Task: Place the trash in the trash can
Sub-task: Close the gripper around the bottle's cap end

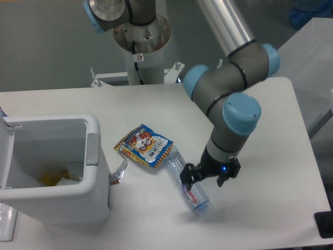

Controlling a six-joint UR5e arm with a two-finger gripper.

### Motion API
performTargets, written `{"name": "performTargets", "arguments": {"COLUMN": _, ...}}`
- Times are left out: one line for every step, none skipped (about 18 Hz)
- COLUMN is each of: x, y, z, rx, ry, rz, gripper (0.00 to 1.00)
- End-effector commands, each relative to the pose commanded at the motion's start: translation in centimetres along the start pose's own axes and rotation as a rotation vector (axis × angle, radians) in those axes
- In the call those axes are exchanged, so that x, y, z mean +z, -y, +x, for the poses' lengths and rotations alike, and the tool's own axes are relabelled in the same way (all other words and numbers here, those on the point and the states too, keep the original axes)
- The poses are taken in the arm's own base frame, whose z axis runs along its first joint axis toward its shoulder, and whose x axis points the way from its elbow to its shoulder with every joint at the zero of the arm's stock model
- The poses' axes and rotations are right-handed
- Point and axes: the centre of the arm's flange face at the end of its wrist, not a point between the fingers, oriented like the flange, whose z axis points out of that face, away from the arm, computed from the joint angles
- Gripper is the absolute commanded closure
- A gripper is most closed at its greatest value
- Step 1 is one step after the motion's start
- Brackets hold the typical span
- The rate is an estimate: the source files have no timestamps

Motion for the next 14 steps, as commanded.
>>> {"name": "performTargets", "arguments": {"x": 0.7, "y": -0.1, "z": -0.4, "rx": -0.010, "ry": 0.019, "rz": -0.013, "gripper": 0.00}}
{"name": "performTargets", "arguments": {"x": 1.0, "y": -0.2, "z": -0.5, "rx": -0.011, "ry": 0.035, "rz": -0.021, "gripper": 0.00}}
{"name": "performTargets", "arguments": {"x": 1.2, "y": -0.2, "z": -0.4, "rx": -0.011, "ry": 0.041, "rz": -0.024, "gripper": 0.00}}
{"name": "performTargets", "arguments": {"x": 1.6, "y": -0.2, "z": -0.4, "rx": -0.020, "ry": 0.042, "rz": -0.029, "gripper": 0.00}}
{"name": "performTargets", "arguments": {"x": 2.2, "y": -0.2, "z": -0.7, "rx": -0.035, "ry": 0.056, "rz": -0.037, "gripper": 0.00}}
{"name": "performTargets", "arguments": {"x": 2.7, "y": -0.3, "z": -0.9, "rx": -0.037, "ry": 0.078, "rz": -0.045, "gripper": 0.00}}
{"name": "performTargets", "arguments": {"x": 2.9, "y": -0.2, "z": -1.1, "rx": -0.037, "ry": 0.095, "rz": -0.043, "gripper": 0.00}}
{"name": "performTargets", "arguments": {"x": 3.5, "y": -0.1, "z": -0.9, "rx": -0.034, "ry": 0.102, "rz": -0.043, "gripper": 0.00}}
{"name": "performTargets", "arguments": {"x": 3.9, "y": -0.2, "z": -0.7, "rx": -0.040, "ry": 0.102, "rz": -0.041, "gripper": 0.00}}
{"name": "performTargets", "arguments": {"x": 4.6, "y": -0.3, "z": -0.8, "rx": -0.045, "ry": 0.103, "rz": -0.052, "gripper": 0.00}}
{"name": "performTargets", "arguments": {"x": 5.3, "y": -0.5, "z": -0.9, "rx": -0.050, "ry": 0.111, "rz": -0.064, "gripper": 0.00}}
{"name": "performTargets", "arguments": {"x": 5.5, "y": -0.6, "z": -0.3, "rx": -0.048, "ry": 0.116, "rz": -0.066, "gripper": 0.00}}
{"name": "performTargets", "arguments": {"x": 5.9, "y": -0.6, "z": 0.3, "rx": -0.047, "ry": 0.117, "rz": -0.067, "gripper": 0.00}}
{"name": "performTargets", "arguments": {"x": 6.0, "y": -0.5, "z": 0.3, "rx": -0.055, "ry": 0.117, "rz": -0.069, "gripper": 0.00}}
